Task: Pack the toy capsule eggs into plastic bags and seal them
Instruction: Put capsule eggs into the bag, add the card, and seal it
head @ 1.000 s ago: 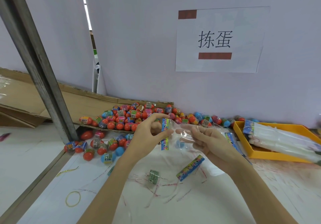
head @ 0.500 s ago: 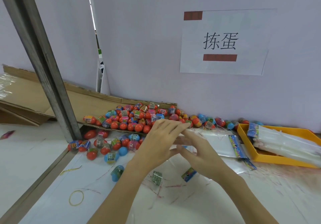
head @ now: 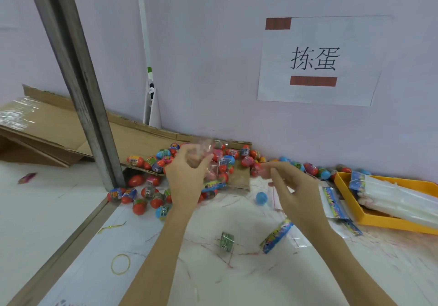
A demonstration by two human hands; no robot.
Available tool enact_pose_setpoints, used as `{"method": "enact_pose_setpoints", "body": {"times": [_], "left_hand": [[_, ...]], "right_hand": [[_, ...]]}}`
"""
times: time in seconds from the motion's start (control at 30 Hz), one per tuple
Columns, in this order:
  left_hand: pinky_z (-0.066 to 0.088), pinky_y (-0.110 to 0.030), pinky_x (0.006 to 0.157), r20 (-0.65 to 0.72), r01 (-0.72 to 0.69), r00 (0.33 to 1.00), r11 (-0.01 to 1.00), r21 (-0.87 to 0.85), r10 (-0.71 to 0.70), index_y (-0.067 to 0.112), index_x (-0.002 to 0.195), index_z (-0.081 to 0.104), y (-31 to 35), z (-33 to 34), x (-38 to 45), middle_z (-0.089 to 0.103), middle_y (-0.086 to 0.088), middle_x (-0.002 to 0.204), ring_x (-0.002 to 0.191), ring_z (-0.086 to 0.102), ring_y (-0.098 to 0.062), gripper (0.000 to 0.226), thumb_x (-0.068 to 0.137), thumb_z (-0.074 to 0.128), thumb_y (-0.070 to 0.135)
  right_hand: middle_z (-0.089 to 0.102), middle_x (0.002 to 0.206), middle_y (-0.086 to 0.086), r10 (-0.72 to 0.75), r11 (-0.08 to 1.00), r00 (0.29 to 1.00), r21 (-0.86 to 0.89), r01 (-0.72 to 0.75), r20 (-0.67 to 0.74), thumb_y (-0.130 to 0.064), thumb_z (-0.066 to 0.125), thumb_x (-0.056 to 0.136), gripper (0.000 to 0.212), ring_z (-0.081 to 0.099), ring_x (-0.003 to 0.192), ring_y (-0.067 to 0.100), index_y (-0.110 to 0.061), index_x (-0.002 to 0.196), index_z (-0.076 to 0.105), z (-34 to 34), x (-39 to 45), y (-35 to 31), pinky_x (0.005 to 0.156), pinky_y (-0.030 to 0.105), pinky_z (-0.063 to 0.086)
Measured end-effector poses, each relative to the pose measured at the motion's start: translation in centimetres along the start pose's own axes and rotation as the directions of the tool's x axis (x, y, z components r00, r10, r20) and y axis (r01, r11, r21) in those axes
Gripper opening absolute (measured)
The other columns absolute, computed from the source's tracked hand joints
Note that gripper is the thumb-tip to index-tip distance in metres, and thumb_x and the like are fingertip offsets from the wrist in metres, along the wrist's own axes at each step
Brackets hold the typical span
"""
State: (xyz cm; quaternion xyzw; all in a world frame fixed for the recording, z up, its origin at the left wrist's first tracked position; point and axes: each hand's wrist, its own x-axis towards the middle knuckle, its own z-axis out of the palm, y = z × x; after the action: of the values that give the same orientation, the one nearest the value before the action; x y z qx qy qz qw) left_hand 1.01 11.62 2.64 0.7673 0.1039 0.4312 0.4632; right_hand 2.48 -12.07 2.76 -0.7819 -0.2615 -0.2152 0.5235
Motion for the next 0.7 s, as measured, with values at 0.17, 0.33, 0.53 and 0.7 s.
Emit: {"method": "enact_pose_setpoints", "body": {"times": [0.17, 0.33, 0.53, 0.7], "left_hand": [[0.062, -0.054, 0.086, -0.033, 0.418, 0.888, 0.835, -0.358, -0.458, 0.012, 0.095, 0.076, -1.6, -0.6, 1.1, 0.077, -0.012, 0.083, 0.086, 0.075, -0.035, 0.026, 0.082, 0.091, 0.028], [0.063, -0.053, 0.085, -0.017, 0.43, 0.879, 0.807, -0.405, -0.476, 0.014, 0.101, 0.075, -1.9, -0.5, 1.1, 0.076, -0.014, 0.086, 0.085, 0.075, -0.033, 0.03, 0.08, 0.092, 0.027], [0.064, -0.047, 0.075, 0.038, 0.346, 0.935, 0.883, -0.316, -0.353, 0.021, 0.099, 0.071, -1.6, -0.2, 0.5, 0.076, 0.001, 0.08, 0.075, 0.074, -0.02, 0.03, 0.08, 0.092, 0.032], [0.062, -0.041, 0.069, 0.109, 0.204, 0.977, 0.953, -0.225, -0.183, 0.02, 0.101, 0.07, -1.5, 0.1, 0.1, 0.075, 0.003, 0.079, 0.067, 0.07, -0.017, 0.035, 0.079, 0.092, 0.035]], "right_hand": [[0.068, 0.111, -0.027, 0.04, 0.987, 0.976, -0.16, -0.005, 0.215, -0.007, 0.054, 0.105, 0.032, 0.062, 0.103, -0.009, -0.028, 0.121, 0.07, 4.0, 1.0, 1.6, 0.088, 0.012, 0.051], [0.071, 0.117, -0.001, 0.033, 0.979, 0.976, -0.204, 0.012, 0.216, -0.015, 0.057, 0.105, 0.036, 0.062, 0.105, 0.011, -0.022, 0.141, 0.061, 8.1, 3.7, 1.7, 0.1, 0.035, 0.053], [0.063, 0.127, 0.001, 0.105, 0.885, 0.948, -0.463, 0.049, 0.301, -0.038, 0.069, 0.097, 0.041, 0.053, 0.12, 0.025, -0.03, 0.137, 0.063, 11.0, 6.3, 2.0, 0.104, 0.039, 0.047], [0.064, 0.113, -0.005, 0.053, 0.972, 0.994, -0.234, -0.03, 0.094, -0.016, 0.075, 0.093, 0.045, 0.06, 0.091, 0.01, -0.024, 0.136, 0.063, 9.8, 5.3, 2.1, 0.087, 0.021, 0.053]]}}
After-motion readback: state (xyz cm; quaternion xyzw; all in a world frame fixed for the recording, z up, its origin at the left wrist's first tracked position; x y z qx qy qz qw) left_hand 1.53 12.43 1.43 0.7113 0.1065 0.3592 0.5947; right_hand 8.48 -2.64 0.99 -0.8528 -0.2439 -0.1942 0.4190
